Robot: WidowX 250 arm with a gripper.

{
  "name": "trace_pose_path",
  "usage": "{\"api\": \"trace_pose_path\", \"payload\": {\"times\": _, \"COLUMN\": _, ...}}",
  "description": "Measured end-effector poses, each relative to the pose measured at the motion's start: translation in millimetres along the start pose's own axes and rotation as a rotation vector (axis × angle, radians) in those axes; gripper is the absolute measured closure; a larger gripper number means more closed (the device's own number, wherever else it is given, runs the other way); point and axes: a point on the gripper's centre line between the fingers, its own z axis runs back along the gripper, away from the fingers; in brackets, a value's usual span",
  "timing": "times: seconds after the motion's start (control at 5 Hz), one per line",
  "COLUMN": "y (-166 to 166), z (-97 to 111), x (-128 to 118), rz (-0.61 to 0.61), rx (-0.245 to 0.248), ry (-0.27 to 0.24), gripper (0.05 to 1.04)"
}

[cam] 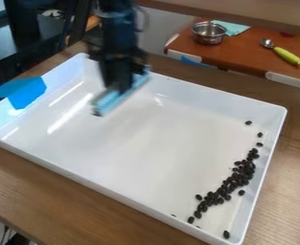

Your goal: Sweep into pile

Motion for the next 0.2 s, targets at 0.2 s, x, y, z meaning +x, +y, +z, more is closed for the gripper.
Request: {"api": "trace_pose_path", "payload": {"times": 0.2, "y": 51.1, "z": -10.5, "x": -20.3, "rz": -0.016, "rx": 0.033, "ry": -0.012, "gripper": 0.734}}
